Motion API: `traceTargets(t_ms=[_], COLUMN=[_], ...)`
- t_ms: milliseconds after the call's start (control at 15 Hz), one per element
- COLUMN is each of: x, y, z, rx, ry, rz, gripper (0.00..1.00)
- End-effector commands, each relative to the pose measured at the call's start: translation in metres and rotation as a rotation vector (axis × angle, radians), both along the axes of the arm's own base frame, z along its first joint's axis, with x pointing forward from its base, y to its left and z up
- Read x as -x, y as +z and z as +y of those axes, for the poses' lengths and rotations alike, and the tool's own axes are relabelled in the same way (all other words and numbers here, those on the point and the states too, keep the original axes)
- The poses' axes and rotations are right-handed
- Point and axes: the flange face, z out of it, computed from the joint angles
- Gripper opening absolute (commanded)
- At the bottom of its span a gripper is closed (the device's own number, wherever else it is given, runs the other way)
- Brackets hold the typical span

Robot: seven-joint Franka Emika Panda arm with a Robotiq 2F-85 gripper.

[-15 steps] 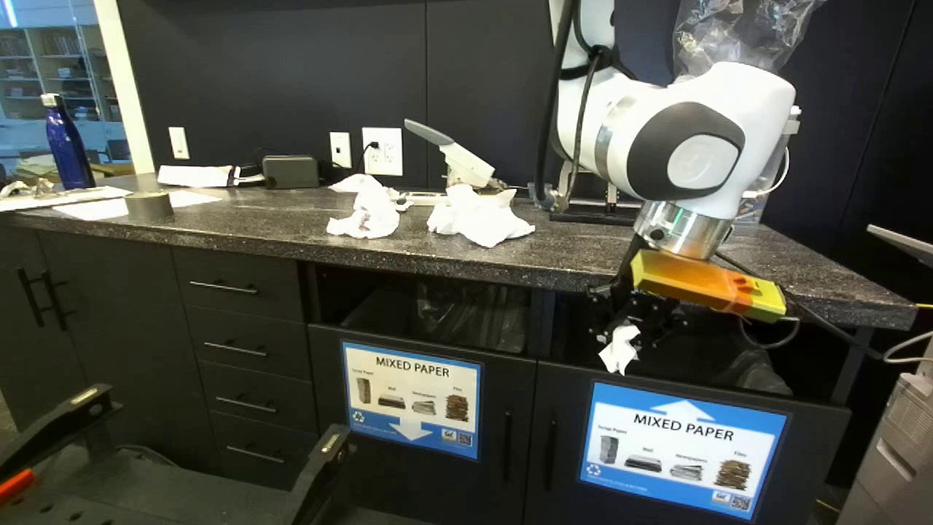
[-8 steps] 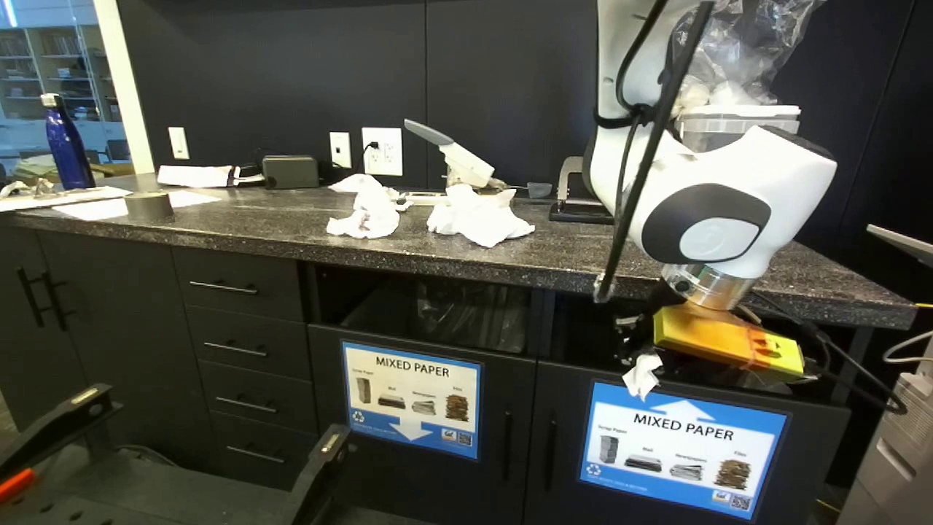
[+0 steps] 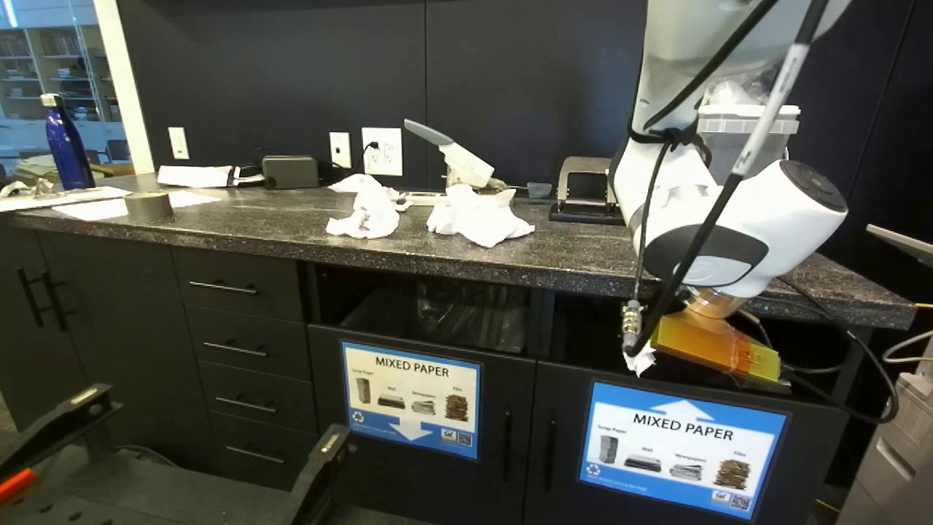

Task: Put the tissues inside the rubbish bin.

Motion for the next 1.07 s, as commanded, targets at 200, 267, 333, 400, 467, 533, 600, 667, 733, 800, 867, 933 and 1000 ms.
traceTargets(t_ms=[200, 267, 333, 400, 467, 533, 600, 667, 733, 800, 867, 933, 1000], x=[-0.014, -0.015, -0.015, -0.016, -0.017, -0.017, -0.015, -0.014, -0.015, -0.015, -0.016, -0.017, -0.020], y=[-0.027, -0.029, -0.029, -0.029, -0.029, -0.031, -0.034, -0.034, -0.036, -0.037, -0.039, -0.040, -0.043], z=[0.010, 0.013, 0.013, 0.013, 0.016, 0.019, 0.021, 0.021, 0.021, 0.019, 0.019, 0.017, 0.018], rx=[0.073, 0.091, 0.100, 0.102, 0.110, 0.119, 0.125, 0.119, 0.109, 0.100, 0.091, 0.080, 0.066], ry=[-0.072, -0.081, -0.112, -0.147, -0.154, -0.146, -0.126, -0.100, -0.075, -0.051, -0.031, -0.017, -0.001], rz=[-0.065, -0.073, -0.105, -0.139, -0.157, -0.167, -0.173, -0.187, -0.202, -0.214, -0.222, -0.227, -0.230], gripper=[0.04, 0.04, 0.03, 0.03, 0.03, 0.03, 0.03, 0.03, 0.03, 0.03, 0.03, 0.03, 0.03])
